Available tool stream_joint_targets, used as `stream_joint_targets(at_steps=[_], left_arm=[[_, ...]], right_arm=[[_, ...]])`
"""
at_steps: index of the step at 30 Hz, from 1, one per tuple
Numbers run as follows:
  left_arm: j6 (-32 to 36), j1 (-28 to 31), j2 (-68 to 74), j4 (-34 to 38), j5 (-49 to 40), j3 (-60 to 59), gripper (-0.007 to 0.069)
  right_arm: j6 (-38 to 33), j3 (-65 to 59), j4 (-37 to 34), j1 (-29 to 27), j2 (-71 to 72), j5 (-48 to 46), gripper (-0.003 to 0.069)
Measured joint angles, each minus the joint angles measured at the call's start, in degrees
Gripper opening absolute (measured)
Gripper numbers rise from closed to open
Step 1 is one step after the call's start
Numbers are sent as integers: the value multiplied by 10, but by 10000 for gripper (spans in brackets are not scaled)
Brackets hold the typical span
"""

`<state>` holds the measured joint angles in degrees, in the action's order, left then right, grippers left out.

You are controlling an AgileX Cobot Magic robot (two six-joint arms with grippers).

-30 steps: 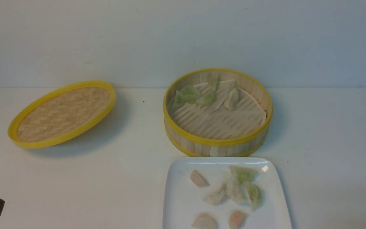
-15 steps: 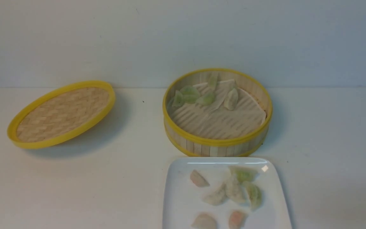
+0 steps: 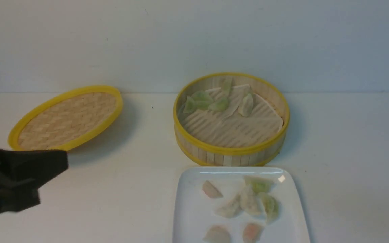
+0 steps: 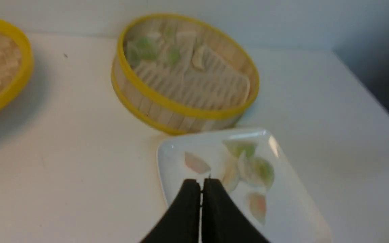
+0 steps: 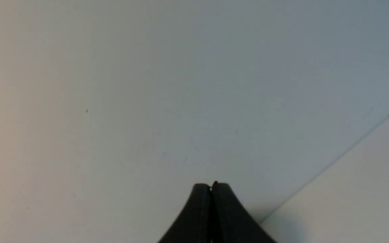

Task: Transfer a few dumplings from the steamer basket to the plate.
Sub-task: Use the left arm to grab a dumpling from the steamer

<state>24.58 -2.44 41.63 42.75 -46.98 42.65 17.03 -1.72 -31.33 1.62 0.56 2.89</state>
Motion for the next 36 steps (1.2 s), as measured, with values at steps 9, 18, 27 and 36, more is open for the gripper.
stream_joint_targets(at_steps=[9,18,27,36], left_arm=[[44,-32,216,-34,-7,135,-6],[-163,-164,421,-264,-74,323,-6],[-190,-212,588,-353,-149,535,-6],[-160,-212,747,-355,-135,686,1]], right_arm=[[-82,229,43,0,-49,-271,-15],[-262,478,56,0,-286,-588,-15],[-298,505,32,0,-378,-635,-15],[-299,507,15,0,-379,-639,-15]])
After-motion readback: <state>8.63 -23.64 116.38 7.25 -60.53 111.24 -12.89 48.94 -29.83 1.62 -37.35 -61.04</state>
